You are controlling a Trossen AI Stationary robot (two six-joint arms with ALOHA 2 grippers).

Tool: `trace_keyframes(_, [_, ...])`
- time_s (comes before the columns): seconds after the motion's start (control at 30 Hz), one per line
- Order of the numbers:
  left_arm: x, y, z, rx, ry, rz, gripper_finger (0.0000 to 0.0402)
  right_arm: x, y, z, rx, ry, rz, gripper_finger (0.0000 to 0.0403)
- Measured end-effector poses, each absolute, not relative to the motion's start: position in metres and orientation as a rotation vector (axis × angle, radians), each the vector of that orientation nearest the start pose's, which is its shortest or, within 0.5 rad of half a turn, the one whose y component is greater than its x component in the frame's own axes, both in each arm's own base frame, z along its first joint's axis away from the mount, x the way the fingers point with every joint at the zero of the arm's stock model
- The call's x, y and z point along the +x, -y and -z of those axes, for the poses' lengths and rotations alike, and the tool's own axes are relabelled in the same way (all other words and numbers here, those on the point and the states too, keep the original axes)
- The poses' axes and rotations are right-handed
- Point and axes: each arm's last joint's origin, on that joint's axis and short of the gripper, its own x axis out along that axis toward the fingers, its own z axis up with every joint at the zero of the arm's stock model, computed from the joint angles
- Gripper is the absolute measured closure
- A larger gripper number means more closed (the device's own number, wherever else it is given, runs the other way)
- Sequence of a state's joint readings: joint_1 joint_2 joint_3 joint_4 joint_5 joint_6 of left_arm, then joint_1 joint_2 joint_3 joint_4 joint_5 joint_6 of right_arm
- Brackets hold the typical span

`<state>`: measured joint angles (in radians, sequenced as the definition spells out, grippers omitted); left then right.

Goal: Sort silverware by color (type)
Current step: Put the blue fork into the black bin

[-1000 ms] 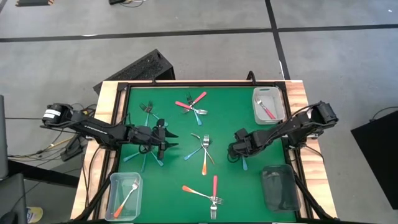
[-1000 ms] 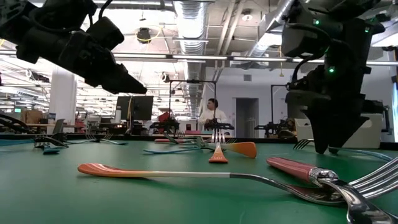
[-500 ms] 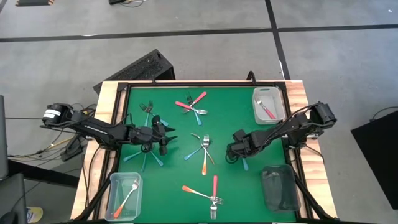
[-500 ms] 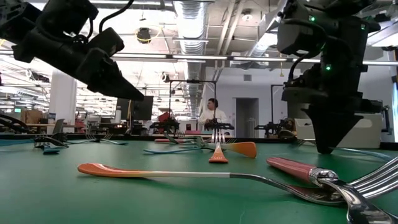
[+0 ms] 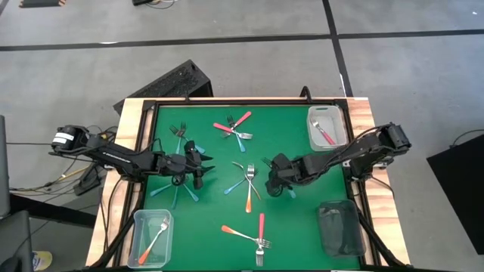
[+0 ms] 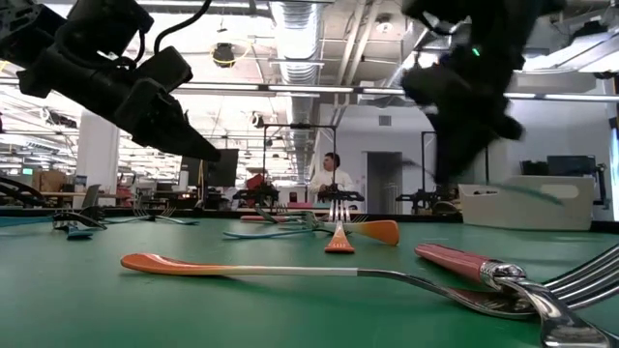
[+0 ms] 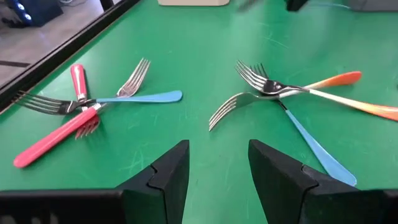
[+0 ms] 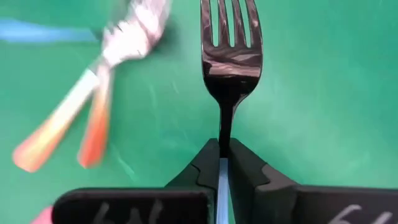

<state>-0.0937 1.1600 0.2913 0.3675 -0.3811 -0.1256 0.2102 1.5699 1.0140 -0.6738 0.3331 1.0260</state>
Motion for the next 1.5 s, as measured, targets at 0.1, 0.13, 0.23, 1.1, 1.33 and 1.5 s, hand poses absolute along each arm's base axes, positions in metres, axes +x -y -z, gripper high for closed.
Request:
trace_keyframes(0.1, [0.204, 0.008, -0.157, 0.009, -0.421, -0.304, 0.0249, 0.289, -0.040, -0.219, 0.472, -0.927, 0.686, 0.0368])
trace_keyframes(0.13, [0.205, 0.008, -0.159, 0.017, -0.400, -0.302, 0.0249, 0.287, -0.036, -0.225, 0.449, -0.906, 0.690, 0.0369])
trace_keyframes(0.23, [0.207, 0.008, -0.165, 0.058, -0.345, -0.303, 0.0249, 0.282, -0.023, -0.237, 0.386, -0.876, 0.715, 0.0369])
trace_keyframes(1.1, [0.225, -0.087, -0.234, 0.077, -0.233, -0.639, 0.0261, 0.247, 0.088, -0.277, 0.024, -0.791, 0.719, 0.0368])
trace_keyframes(1.33, [0.222, -0.094, -0.231, 0.078, -0.263, -0.664, 0.0261, 0.242, 0.113, -0.259, 0.124, -0.718, 0.606, 0.0368])
trace_keyframes(1.5, [0.221, -0.097, -0.229, 0.056, -0.277, -0.605, 0.0261, 0.241, 0.122, -0.265, 0.192, -0.642, 0.554, 0.0368])
